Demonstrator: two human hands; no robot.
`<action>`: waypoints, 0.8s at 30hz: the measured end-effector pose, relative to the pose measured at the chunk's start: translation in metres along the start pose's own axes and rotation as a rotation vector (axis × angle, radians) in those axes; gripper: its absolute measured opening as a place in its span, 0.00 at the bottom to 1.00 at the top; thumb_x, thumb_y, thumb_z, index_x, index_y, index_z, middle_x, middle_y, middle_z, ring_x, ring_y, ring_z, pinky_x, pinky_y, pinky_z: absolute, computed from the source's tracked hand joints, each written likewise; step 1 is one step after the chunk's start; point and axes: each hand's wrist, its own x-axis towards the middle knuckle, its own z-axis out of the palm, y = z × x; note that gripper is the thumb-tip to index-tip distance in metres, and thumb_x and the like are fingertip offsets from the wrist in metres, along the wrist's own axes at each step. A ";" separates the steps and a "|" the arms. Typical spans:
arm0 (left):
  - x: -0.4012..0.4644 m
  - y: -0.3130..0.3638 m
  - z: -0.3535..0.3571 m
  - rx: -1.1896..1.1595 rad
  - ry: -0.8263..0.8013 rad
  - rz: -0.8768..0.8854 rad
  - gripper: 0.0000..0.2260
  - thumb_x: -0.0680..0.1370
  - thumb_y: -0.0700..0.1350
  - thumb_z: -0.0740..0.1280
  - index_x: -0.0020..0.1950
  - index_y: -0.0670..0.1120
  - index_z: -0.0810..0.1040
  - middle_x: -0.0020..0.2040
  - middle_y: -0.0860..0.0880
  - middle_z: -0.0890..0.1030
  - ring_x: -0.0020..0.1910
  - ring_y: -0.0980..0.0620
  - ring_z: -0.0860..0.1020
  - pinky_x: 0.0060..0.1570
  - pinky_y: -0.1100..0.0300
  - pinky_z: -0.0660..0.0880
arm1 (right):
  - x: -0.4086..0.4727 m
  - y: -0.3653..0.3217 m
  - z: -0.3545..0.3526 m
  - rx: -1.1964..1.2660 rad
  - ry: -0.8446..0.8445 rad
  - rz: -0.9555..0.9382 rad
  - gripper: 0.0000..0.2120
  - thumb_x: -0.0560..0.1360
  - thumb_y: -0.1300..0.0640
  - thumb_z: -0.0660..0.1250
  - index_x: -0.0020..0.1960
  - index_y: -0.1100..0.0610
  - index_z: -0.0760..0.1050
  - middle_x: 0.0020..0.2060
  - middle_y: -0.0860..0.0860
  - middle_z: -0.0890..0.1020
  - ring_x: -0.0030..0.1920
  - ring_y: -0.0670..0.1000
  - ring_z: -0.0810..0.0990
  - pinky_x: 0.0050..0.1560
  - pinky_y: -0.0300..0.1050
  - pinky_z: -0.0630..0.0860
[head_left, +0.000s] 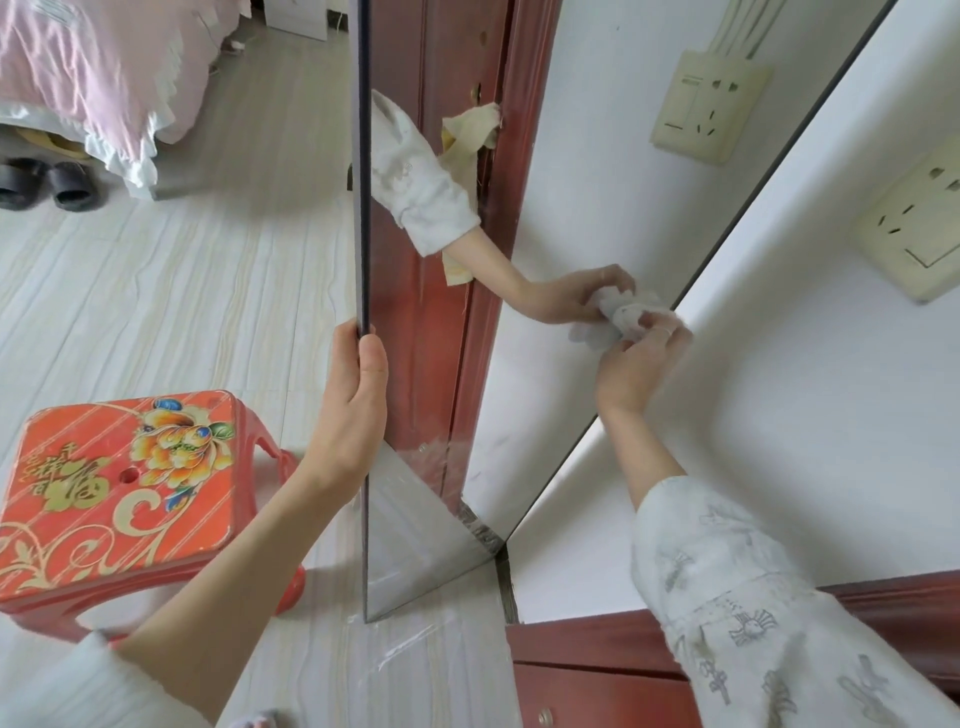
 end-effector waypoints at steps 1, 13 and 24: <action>0.001 0.000 0.001 -0.004 0.016 0.003 0.07 0.83 0.45 0.48 0.52 0.46 0.64 0.42 0.55 0.65 0.37 0.72 0.66 0.42 0.83 0.62 | -0.012 0.007 0.007 -0.035 -0.051 0.014 0.18 0.75 0.65 0.57 0.64 0.64 0.67 0.63 0.60 0.67 0.61 0.57 0.68 0.54 0.41 0.63; 0.000 -0.003 0.006 0.052 0.109 0.079 0.12 0.82 0.43 0.49 0.40 0.51 0.62 0.35 0.54 0.61 0.30 0.64 0.63 0.36 0.73 0.65 | -0.035 0.067 0.009 -0.162 -0.178 0.090 0.16 0.72 0.71 0.56 0.59 0.67 0.70 0.58 0.63 0.70 0.56 0.61 0.73 0.55 0.46 0.65; 0.003 -0.005 0.005 0.034 0.109 0.071 0.12 0.82 0.42 0.49 0.39 0.49 0.61 0.35 0.52 0.61 0.30 0.63 0.62 0.34 0.74 0.64 | 0.043 0.034 0.009 -0.018 0.142 -0.172 0.17 0.67 0.74 0.53 0.52 0.68 0.73 0.57 0.62 0.70 0.57 0.61 0.71 0.58 0.42 0.67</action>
